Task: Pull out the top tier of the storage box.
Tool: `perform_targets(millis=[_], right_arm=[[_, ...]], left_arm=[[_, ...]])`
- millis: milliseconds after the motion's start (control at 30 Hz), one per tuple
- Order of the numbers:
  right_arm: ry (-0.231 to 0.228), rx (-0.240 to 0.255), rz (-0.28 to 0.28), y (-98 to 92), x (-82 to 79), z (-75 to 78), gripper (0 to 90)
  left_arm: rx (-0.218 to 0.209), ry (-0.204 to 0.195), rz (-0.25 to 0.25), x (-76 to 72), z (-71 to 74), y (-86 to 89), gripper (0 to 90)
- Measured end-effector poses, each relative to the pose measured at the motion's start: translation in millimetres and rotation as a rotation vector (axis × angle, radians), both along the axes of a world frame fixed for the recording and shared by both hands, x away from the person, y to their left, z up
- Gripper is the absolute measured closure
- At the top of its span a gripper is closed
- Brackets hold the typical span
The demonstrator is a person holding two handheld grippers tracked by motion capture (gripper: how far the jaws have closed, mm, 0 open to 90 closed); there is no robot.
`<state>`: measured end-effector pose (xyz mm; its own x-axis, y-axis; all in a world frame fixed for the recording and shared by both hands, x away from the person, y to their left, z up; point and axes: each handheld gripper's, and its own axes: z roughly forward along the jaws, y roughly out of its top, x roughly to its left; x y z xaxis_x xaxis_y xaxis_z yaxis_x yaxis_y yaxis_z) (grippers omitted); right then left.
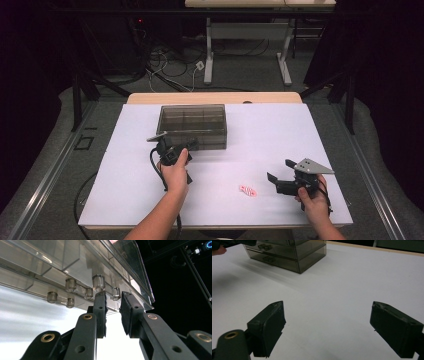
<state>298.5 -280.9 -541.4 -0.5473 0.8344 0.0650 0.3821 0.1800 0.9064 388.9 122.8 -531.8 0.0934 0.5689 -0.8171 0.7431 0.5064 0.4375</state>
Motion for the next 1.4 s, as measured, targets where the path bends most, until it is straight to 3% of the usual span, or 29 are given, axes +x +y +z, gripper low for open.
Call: perform_targets(millis=[500,667,1400], right_arm=[[-0.001,-0.003,0.001,-0.2,0.3,-0.1,12.3],[0.000,-0.004,0.001,-0.2,0.2,-0.1,12.3],[0.002,-0.004,0.002,-0.1,-0.1,0.0,13.0]], left_arm=[[0.010,0.010,-0.023,5.2,0.5,-1.9,80.7],[-0.011,0.023,-0.026,5.6,-0.4,-0.8,81.1],[-0.016,0.007,-0.039,-11.2,-2.5,0.8,81.7]])
